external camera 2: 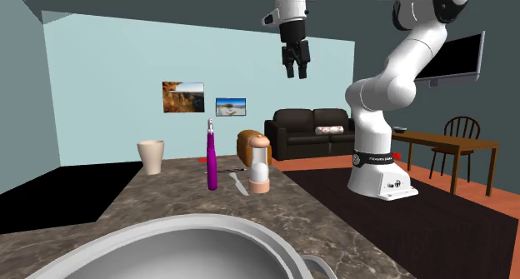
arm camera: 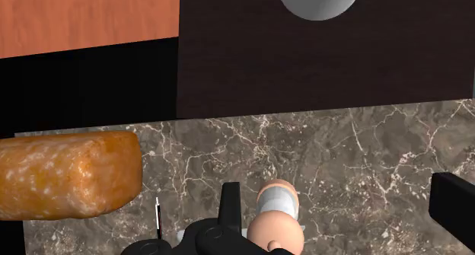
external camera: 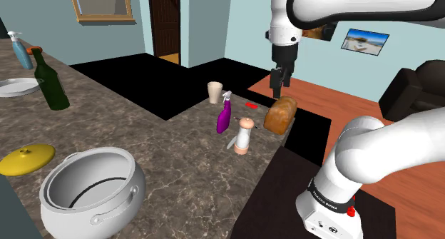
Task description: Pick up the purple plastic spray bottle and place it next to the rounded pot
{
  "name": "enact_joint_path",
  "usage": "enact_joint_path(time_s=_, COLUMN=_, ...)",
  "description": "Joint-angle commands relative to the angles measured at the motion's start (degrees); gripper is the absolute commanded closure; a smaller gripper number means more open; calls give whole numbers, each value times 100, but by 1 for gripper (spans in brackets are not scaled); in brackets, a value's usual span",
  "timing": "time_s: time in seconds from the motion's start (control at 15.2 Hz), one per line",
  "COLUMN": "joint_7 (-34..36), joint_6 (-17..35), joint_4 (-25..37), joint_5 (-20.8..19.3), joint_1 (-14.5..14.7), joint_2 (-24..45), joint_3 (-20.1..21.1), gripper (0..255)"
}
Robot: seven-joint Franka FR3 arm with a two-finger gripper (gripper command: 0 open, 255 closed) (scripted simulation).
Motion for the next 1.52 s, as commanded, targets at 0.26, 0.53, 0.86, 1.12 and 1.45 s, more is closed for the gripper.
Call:
enact_joint_path(time_s=0.26, joint_7=1085, joint_6=972, joint_4=-438, joint_5=224, joint_1=-173, joint_2=286, joint_3=374, gripper=0)
enact_joint_path(time_s=0.53, joint_7=2167, joint_6=1984, joint_4=-691, joint_5=337, joint_1=-382, joint_2=797, joint_3=755, gripper=0)
enact_joint_path(time_s=0.86, joint_7=3572, joint_6=3218, joint_4=-732, joint_5=240, joint_1=-750, joint_2=1703, joint_3=1233, gripper=0)
enact_joint_path(time_s=1.12, joint_7=4808, joint_6=4082, joint_4=-549, joint_5=-120, joint_1=-1142, joint_2=2572, joint_3=1595, gripper=0)
enact_joint_path(time_s=1.45, joint_7=6574, joint_6=4865, joint_4=-70, joint_5=-1023, joint_1=-1654, joint_2=3743, joint_3=1922, gripper=0)
